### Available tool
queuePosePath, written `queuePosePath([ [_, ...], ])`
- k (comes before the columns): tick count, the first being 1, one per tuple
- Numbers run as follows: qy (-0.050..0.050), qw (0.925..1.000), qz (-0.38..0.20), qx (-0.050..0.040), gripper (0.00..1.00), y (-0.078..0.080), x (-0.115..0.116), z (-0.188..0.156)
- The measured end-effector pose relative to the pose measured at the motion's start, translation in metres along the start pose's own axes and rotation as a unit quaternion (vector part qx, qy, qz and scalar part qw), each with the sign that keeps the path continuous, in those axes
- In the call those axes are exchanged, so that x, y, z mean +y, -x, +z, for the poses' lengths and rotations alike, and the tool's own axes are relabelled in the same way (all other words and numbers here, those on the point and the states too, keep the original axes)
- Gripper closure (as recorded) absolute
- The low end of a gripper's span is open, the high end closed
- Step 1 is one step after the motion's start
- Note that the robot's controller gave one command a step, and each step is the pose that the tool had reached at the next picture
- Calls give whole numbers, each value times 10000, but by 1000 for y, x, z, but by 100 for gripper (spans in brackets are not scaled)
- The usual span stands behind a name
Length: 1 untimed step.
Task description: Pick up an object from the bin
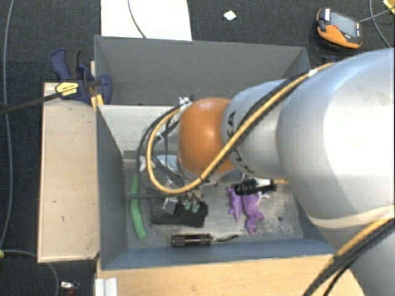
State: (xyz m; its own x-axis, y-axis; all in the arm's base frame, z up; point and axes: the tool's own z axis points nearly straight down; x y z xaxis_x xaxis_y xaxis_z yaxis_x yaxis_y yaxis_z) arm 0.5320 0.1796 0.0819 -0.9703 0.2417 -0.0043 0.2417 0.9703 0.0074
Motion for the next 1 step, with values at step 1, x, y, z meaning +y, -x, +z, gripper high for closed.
queuePosePath([
  [1, -6, 10000, 3, 9, 100, -1, 0, -18],
])
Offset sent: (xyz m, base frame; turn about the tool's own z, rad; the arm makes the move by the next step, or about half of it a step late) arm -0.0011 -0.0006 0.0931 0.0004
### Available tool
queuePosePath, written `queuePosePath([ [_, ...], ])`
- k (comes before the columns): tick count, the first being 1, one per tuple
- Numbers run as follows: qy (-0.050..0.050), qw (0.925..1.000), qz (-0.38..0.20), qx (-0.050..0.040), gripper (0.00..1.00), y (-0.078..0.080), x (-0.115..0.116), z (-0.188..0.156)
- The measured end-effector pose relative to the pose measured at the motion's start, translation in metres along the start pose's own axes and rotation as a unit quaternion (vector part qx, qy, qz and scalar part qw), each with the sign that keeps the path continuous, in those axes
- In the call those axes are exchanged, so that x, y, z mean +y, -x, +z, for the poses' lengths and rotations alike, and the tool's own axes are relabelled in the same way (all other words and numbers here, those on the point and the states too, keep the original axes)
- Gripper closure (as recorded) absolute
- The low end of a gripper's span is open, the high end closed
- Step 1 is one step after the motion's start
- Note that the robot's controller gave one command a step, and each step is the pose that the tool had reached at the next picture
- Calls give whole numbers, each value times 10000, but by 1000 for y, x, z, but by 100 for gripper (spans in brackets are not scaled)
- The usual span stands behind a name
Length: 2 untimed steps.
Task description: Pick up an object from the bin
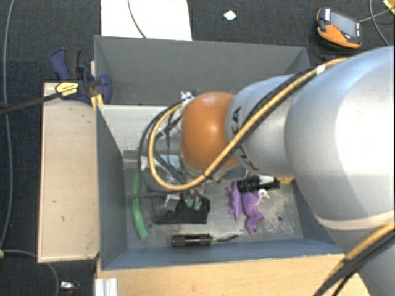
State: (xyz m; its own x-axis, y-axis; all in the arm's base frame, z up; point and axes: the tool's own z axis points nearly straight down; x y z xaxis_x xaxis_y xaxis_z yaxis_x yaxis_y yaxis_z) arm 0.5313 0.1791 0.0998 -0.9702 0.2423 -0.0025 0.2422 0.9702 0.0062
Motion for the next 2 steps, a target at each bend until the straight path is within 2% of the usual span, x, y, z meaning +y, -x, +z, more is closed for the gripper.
queuePosePath([
  [1, -22, 10000, 1, 38, 100, -2, -1, -35],
  [2, -2, 10000, -8, 6, 100, 0, 0, -65],
])
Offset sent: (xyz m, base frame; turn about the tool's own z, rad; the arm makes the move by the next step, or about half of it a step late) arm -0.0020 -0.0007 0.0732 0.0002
